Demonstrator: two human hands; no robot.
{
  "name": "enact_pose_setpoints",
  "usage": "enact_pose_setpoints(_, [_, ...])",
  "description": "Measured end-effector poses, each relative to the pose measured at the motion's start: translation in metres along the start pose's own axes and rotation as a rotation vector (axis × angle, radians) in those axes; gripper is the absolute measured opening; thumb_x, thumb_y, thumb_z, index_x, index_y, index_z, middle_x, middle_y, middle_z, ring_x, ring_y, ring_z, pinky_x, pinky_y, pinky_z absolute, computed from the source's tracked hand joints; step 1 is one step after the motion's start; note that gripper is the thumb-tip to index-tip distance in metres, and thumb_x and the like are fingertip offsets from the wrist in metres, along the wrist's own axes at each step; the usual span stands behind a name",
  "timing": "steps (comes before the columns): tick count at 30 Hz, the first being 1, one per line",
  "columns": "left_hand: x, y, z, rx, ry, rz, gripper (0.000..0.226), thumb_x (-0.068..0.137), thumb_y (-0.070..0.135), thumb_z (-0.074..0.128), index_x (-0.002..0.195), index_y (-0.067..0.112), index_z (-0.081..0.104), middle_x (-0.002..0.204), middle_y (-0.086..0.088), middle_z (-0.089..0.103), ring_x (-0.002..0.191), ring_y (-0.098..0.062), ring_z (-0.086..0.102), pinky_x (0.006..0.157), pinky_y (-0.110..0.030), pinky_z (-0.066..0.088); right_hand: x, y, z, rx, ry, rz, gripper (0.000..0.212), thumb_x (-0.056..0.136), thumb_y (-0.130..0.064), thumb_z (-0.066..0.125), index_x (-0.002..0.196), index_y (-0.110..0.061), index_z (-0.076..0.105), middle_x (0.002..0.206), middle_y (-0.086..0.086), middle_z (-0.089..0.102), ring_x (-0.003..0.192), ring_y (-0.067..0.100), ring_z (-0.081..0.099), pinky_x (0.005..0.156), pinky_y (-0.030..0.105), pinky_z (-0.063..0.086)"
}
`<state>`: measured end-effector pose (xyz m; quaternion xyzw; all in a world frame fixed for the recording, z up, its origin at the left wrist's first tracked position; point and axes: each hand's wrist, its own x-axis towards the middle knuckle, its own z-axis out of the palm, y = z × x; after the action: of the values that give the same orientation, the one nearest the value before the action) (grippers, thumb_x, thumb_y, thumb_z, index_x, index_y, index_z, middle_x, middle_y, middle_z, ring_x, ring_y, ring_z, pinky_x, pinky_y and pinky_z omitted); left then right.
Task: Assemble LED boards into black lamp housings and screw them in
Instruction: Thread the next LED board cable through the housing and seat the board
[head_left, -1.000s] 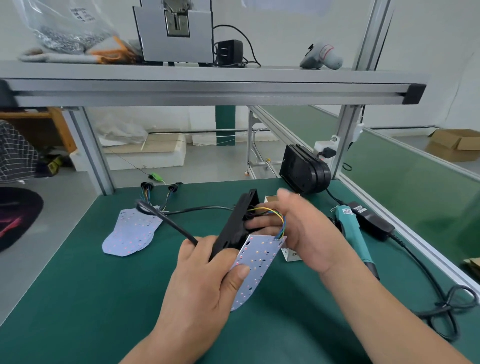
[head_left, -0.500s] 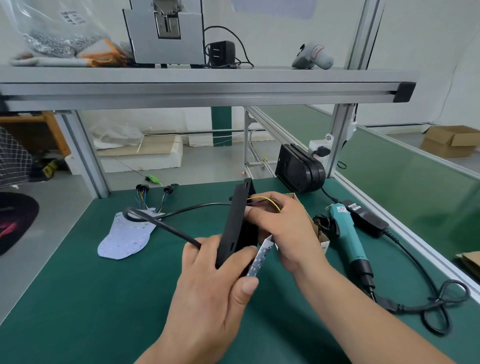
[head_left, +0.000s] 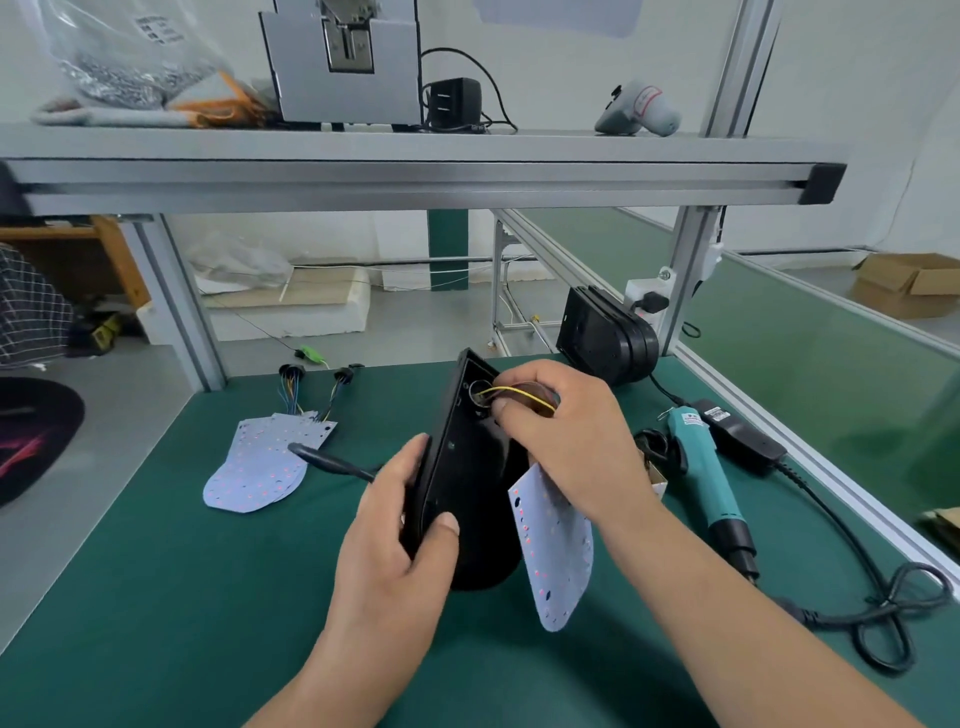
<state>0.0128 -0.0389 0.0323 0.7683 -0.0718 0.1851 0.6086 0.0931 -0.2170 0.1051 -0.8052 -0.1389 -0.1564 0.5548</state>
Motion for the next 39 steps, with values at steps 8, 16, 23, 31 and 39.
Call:
enact_pose_setpoints(8, [0.001,-0.01,0.0,-0.262,-0.177,-0.08,0.073,0.077,0.026,0.068,0.143,0.051,0.048,0.141,0.004,0.067,0.125,-0.019,0.065,0.093,-0.035,0.057,0.0,-0.001,0.017,-0.045,-0.002,-0.031,0.021,0.083,-0.025,0.085,0.097,-0.032,0.07,0.08,-0.013,0.074,0.076,0.009,0.068,0.077,0.035,0.058])
enact_pose_setpoints(16, [0.002,-0.013,-0.005,-0.439,-0.222,-0.195,0.06,0.077,0.031,0.075,0.133,0.042,0.061,0.134,-0.007,0.071,0.125,-0.026,0.065,0.098,-0.04,0.049,0.003,-0.002,0.014,-0.155,-0.093,-0.063,0.012,0.087,-0.025,0.079,0.096,-0.032,0.077,0.087,-0.023,0.075,0.087,0.001,0.071,0.08,0.023,0.054])
enact_pose_setpoints(23, [0.003,0.0,-0.004,-0.277,-0.047,-0.142,0.041,0.099,0.041,0.054,0.137,0.051,0.06,0.137,0.015,0.07,0.13,-0.006,0.063,0.104,-0.035,0.045,-0.003,-0.01,0.024,-0.192,-0.164,-0.082,0.018,0.087,-0.027,0.071,0.104,-0.034,0.076,0.083,-0.017,0.074,0.078,0.009,0.069,0.078,0.034,0.058])
enact_pose_setpoints(31, [-0.002,-0.004,0.004,-0.068,-0.001,-0.094,0.047,0.102,0.039,0.044,0.145,0.057,0.049,0.135,0.029,0.066,0.128,0.005,0.058,0.103,-0.032,0.045,-0.007,-0.019,0.025,-0.426,-0.11,-0.168,0.004,0.089,-0.021,0.065,0.087,-0.023,0.068,0.075,-0.007,0.067,0.074,0.013,0.061,0.071,0.041,0.051])
enact_pose_setpoints(39, [-0.006,-0.004,0.003,0.059,0.057,-0.015,0.051,0.099,0.055,0.039,0.149,0.063,0.039,0.146,0.03,0.057,0.14,-0.002,0.051,0.112,-0.037,0.043,-0.01,-0.025,0.026,-0.521,-0.122,-0.199,0.009,0.087,-0.021,0.064,0.08,-0.023,0.059,0.071,-0.008,0.06,0.068,0.012,0.056,0.064,0.033,0.046])
